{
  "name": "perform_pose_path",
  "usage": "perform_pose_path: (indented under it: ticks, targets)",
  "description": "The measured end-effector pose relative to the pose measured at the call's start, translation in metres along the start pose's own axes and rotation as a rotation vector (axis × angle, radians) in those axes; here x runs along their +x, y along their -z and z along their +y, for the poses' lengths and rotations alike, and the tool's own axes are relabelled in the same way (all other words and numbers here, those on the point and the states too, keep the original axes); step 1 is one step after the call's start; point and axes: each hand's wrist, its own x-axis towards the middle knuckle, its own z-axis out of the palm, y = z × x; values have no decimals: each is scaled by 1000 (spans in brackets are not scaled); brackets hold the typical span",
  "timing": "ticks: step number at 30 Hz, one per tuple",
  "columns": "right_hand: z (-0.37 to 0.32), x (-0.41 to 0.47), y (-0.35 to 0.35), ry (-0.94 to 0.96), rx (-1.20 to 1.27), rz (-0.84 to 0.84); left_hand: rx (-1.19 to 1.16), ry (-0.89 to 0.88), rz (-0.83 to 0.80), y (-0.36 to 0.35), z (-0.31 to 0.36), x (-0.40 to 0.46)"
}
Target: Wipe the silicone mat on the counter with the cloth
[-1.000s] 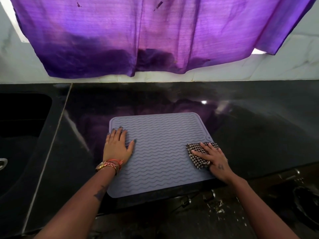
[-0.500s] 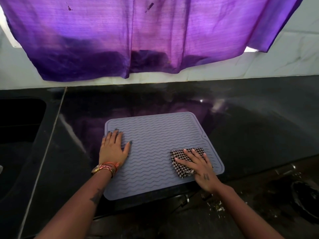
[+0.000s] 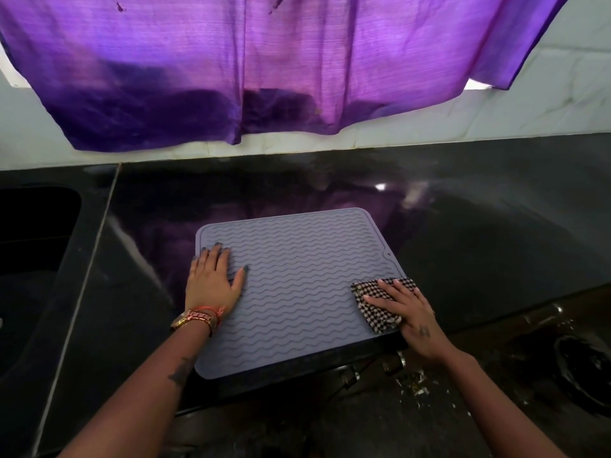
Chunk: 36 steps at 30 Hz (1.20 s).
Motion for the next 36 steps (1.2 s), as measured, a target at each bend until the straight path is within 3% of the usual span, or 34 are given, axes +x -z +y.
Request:
perform_pose_path:
  ticks: [5, 9, 18, 26, 36]
  targets:
    - [-3, -17, 7, -73, 96, 140, -10, 3, 0, 0, 0, -1]
    - [-7, -38, -29, -89, -80, 188, -11, 5, -5, 0, 0, 0]
    - [-12, -36, -14, -150, -156, 161, -88, 11, -9, 5, 1, -3]
    - [-40, -20, 27, -261, 143, 358, -423, 134, 106, 25, -1, -11]
    - [-58, 25, 48, -377, 524, 503, -458, 176, 205, 37, -3, -34]
